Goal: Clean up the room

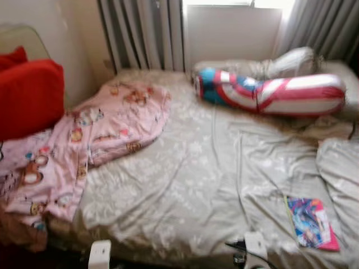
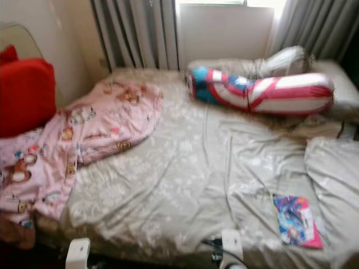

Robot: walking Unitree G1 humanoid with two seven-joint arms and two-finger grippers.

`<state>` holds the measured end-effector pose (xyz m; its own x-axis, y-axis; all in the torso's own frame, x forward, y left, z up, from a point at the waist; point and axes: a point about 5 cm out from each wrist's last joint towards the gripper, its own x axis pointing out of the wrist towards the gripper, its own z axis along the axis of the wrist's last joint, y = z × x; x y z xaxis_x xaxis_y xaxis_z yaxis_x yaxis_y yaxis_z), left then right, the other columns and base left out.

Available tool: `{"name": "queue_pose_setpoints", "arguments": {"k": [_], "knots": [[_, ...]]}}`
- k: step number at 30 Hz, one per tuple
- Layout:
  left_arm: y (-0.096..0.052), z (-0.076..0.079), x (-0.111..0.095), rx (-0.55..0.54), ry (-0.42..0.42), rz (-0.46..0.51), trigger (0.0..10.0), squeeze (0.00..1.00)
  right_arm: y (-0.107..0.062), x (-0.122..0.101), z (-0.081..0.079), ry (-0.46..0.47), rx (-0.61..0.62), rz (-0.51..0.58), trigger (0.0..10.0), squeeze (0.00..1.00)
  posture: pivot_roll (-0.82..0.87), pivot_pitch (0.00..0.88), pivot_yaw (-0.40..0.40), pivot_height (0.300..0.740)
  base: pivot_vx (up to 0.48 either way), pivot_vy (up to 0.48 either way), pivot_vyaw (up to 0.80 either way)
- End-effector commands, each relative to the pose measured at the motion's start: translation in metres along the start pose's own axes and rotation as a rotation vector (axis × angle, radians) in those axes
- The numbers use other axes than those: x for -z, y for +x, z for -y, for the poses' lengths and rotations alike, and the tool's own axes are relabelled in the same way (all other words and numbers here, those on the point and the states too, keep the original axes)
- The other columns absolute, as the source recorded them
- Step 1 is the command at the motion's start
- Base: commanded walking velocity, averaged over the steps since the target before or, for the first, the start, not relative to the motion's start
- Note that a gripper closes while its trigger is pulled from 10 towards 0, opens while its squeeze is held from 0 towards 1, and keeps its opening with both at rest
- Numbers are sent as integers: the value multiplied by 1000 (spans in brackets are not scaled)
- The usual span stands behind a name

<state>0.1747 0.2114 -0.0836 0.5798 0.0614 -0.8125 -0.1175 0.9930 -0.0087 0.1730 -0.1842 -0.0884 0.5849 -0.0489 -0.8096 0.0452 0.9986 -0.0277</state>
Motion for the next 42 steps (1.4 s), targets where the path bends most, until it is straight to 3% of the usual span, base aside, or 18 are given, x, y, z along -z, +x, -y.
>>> {"name": "queue_pose_setpoints", "arguments": {"k": [1,6,21,39,42], "knots": [[-2,-12,3,-24,14,-9,10000,0,2,-6,-11,7,-27,16,10000,0,61,4,20,740,0,480,0],[0,-4,-3,-16,17,0,10000,0,2,-6,-11,3,-31,15,10000,0,61,3,21,740,0,480,0],[0,-3,-3,-16,19,1,10000,0,2,-5,-12,-21,-41,12,10000,0,68,0,20,740,0,480,0],[1,-2,-4,-18,18,3,10000,0,1,-5,-11,-26,-45,10,10000,0,74,4,19,740,0,480,775],[1,-1,-5,-18,22,5,10000,0,1,-4,-11,-17,-45,10,10000,0,75,8,18,740,0,0,0]]}}
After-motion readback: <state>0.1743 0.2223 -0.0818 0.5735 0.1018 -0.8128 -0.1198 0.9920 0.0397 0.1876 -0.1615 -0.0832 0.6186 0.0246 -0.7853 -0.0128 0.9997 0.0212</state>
